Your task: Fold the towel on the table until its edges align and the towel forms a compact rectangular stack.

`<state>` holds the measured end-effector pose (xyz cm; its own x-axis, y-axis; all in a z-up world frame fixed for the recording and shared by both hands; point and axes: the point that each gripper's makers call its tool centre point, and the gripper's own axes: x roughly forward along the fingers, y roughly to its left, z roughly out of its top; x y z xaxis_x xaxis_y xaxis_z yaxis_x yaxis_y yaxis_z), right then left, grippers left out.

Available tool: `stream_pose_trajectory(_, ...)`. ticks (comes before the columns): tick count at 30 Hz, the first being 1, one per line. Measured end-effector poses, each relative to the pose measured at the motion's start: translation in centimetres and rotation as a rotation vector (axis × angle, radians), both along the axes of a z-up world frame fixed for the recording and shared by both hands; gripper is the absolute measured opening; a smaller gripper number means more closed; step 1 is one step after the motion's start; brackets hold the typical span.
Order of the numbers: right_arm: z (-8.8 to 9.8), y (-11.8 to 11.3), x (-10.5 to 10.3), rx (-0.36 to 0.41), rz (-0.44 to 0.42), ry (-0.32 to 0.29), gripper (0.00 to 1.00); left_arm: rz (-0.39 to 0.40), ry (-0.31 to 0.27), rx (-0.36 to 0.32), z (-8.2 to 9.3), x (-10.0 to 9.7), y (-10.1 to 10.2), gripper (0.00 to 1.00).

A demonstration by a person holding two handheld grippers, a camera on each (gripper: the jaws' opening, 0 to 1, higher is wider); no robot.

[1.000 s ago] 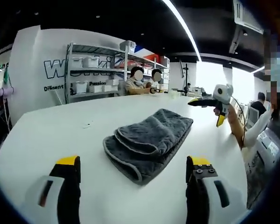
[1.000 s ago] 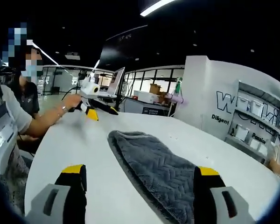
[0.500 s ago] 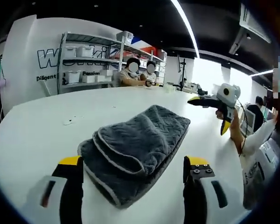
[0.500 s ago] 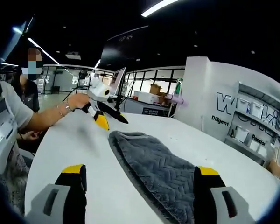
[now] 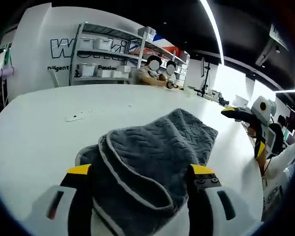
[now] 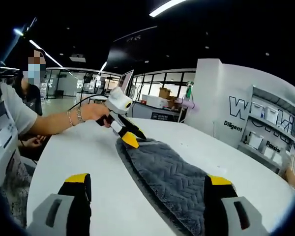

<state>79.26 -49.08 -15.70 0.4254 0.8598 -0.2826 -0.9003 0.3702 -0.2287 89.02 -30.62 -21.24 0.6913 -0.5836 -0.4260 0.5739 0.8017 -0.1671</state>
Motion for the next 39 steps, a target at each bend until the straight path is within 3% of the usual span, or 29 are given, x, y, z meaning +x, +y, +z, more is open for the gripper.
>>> stream_pose_trajectory(4,0.21,0.18,-0.26,0.009,0.007,-0.002,0.98,0.021,0.014,-0.010,-0.46,0.15,0.34,0.81)
stream_pose_trajectory(11,-0.01,0.48,-0.56,0.000,0.018,0.000,0.97,0.045,0.037,-0.089,-0.46,0.28,0.63,0.58)
stream_pose_trajectory(20,0.15,0.57,-0.78,0.001,0.025,-0.006,0.97,0.061,0.049,-0.128,-0.75,0.50,0.56,0.45)
stream_pose_trajectory(25,0.15,0.60,-0.92,-0.002,0.027,-0.009,0.97,0.070,0.041,-0.161,-0.42,0.63,0.99,0.20)
stream_pose_trajectory(32,0.02,0.54,-0.81,-0.010,0.024,-0.008,0.98,0.072,0.037,-0.160,-0.55,0.53,0.79,0.07)
stream_pose_trajectory(39,-0.16,0.47,-0.59,-0.013,0.016,-0.001,0.98,0.073,0.048,-0.175,-0.31,0.43,0.77,0.06)
